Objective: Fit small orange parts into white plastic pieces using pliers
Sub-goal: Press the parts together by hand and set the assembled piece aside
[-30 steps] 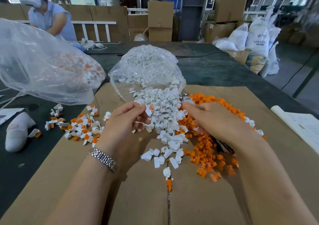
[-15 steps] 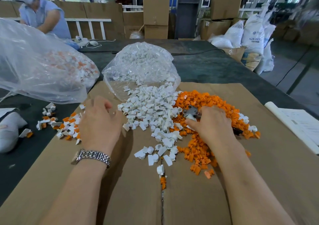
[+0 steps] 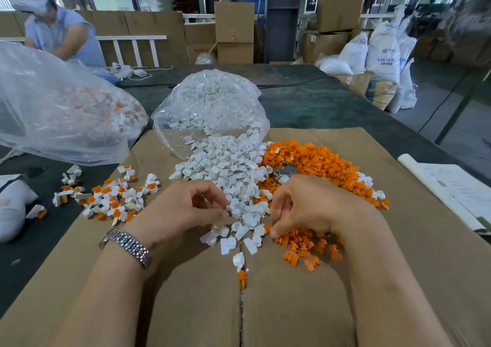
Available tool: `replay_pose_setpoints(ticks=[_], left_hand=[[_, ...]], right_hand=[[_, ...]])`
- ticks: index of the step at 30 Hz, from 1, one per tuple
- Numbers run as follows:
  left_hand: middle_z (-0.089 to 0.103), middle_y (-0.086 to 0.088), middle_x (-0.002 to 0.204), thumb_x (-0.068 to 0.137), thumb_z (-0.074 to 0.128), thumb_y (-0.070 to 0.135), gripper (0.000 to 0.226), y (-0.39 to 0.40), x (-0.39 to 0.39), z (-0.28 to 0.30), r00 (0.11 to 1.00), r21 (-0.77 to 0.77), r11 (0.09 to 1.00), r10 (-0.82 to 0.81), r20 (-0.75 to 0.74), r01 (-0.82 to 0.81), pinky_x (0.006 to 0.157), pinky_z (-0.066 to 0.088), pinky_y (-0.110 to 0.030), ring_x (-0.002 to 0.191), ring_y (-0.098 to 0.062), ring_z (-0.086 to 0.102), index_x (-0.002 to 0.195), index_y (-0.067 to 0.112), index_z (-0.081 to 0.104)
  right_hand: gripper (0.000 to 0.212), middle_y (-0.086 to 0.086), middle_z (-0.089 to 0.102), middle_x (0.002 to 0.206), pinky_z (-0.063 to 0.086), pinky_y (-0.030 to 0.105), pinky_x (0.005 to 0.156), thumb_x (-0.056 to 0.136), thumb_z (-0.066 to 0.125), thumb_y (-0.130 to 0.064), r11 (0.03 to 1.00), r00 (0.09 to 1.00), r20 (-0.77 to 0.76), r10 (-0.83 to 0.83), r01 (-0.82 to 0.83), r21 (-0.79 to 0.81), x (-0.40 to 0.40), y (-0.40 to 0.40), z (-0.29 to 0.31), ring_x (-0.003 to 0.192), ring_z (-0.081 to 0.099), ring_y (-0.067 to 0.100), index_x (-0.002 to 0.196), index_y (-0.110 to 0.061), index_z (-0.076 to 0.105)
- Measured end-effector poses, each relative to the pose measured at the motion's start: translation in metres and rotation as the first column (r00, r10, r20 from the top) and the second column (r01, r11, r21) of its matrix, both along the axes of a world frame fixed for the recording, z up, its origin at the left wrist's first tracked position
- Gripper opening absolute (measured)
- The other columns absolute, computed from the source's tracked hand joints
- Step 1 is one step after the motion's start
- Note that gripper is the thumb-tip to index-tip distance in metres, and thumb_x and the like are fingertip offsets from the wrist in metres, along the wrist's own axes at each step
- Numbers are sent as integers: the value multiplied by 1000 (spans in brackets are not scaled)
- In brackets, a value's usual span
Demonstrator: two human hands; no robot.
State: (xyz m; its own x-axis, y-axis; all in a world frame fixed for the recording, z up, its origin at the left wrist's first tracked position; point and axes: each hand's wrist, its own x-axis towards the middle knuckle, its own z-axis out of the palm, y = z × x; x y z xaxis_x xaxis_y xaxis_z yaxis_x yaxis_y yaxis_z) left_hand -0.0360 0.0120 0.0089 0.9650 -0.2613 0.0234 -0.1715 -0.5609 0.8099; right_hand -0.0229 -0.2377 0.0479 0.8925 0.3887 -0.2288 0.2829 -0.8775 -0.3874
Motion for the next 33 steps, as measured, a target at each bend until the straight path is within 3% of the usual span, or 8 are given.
replay_pose_setpoints(ticks=[2, 8, 13, 16, 19, 23, 28, 33], left_hand=[[74, 7, 90, 68, 85, 48, 30, 3, -3, 3, 999, 8, 999, -33, -23, 33, 63, 48, -16, 69, -3, 61, 94, 36, 76], [69, 17, 98, 67, 91, 43, 36, 6, -13, 22, 985, 122, 981, -140, -99, 152, 67, 50, -16, 76, -1, 60, 99, 41, 74], [57, 21, 94, 74, 89, 41, 39, -8, -24, 27, 934, 228, 910, -308, -183, 345, 66, 44, -13, 70, 4, 47, 106, 51, 71], [53, 19, 89, 77, 87, 40, 37, -20, -26, 22, 913, 297, 864, -367, -179, 406, 66, 42, -21, 74, -6, 46, 108, 52, 73], [57, 5, 96, 78, 86, 36, 26, -26, -25, 17, 924, 311, 871, -357, -136, 382, 71, 42, -22, 84, -14, 50, 101, 46, 78], [67, 7, 88, 82, 81, 45, 14, -28, -17, 13, 967, 292, 923, -250, -42, 252, 66, 43, -16, 75, -3, 58, 92, 35, 80], [76, -6, 74, 82, 80, 36, 20, -27, -5, 17, 999, -63, 998, -28, -37, 25, 65, 58, -25, 65, -18, 73, 88, 17, 76], [75, -20, 85, 81, 77, 14, 29, -30, 6, 23, 988, -498, 864, 2, -156, -80, 68, 60, -26, 74, -26, 75, 108, 5, 74]], right_hand=[[20, -19, 64, 76, 42, 40, 96, 73, 89, -39, 1000, 1000, 31, 2, -2, -17, 0, 5, -5, 84, 57, 2, 87, -29, 78], [6, -9, 69, 94, 42, 23, 60, 88, 75, -33, 999, 987, 157, 31, -24, -47, 7, 13, -15, 88, 63, 12, 90, -28, 73], [6, -5, 62, 97, 42, 28, 66, 90, 68, -26, 999, 967, 255, -20, 11, 38, 10, 14, -21, 89, 58, 16, 92, -25, 62], [9, -5, 61, 96, 43, 28, 67, 90, 67, -20, 996, 956, 290, -41, 18, 85, 12, 14, -22, 89, 57, 15, 97, -23, 63], [8, -7, 60, 92, 38, 25, 63, 92, 65, -18, 989, 946, 318, -59, 12, 149, 12, 13, -23, 86, 55, 13, 97, -23, 62], [8, -7, 62, 90, 42, 25, 66, 93, 63, -17, 968, 942, 326, -82, -2, 250, 11, 15, -20, 83, 57, 12, 97, -23, 62], [6, -7, 63, 88, 46, 22, 67, 92, 64, -16, 915, 933, 321, -162, 20, 403, 11, 17, -10, 78, 58, 7, 95, -22, 62], [12, -9, 68, 90, 51, 21, 69, 89, 67, -14, 818, 940, 235, -249, 73, 571, 19, 21, 5, 79, 65, 8, 95, -24, 67]])
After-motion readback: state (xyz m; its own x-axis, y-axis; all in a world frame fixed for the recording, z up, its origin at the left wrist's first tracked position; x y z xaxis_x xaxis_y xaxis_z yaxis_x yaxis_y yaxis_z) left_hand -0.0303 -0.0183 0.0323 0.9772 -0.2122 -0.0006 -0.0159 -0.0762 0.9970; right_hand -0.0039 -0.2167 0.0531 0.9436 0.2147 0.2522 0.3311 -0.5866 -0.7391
